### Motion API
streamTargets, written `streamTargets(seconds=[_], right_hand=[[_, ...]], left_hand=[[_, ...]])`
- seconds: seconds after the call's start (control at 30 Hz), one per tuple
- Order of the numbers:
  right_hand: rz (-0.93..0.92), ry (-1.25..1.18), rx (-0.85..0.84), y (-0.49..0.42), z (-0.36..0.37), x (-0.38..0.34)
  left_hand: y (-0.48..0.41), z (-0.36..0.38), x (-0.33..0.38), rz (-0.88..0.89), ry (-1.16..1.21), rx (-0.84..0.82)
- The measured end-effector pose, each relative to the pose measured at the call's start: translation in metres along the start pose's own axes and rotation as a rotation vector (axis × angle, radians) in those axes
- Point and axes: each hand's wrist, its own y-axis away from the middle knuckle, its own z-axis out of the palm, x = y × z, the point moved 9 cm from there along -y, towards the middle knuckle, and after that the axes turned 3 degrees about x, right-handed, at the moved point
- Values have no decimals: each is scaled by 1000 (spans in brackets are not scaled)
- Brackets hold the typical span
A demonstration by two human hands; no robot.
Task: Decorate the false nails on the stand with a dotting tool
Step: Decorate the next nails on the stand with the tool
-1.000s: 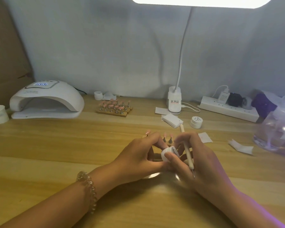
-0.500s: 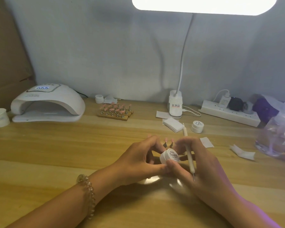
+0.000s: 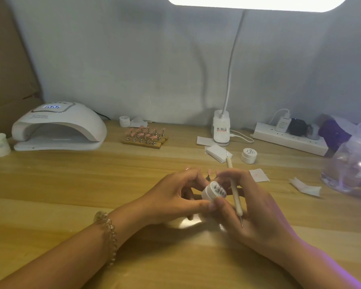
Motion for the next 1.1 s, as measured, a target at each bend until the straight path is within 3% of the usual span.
streamTargets(seconds=[0.23,0.47,0.6,0.73,0.93,1.1], right_hand=[[-9,-1,1,0,0,1],[-28,-44,16,2,-2,-5],[-14,-6,179,0,-24,-2],[183,94,322,-2,-53,31],[314,285,256,-2,-54,54],[447,224,235,3,-50,70]], left_hand=[[2,1,1,31,-200,52],[4,2,1,-1,-258,58],[5,1,3,10,-282,77],[6,0,7,51,-296,72],[9,-1,10,119,-549,137],[12,0,11,158,-716,147]])
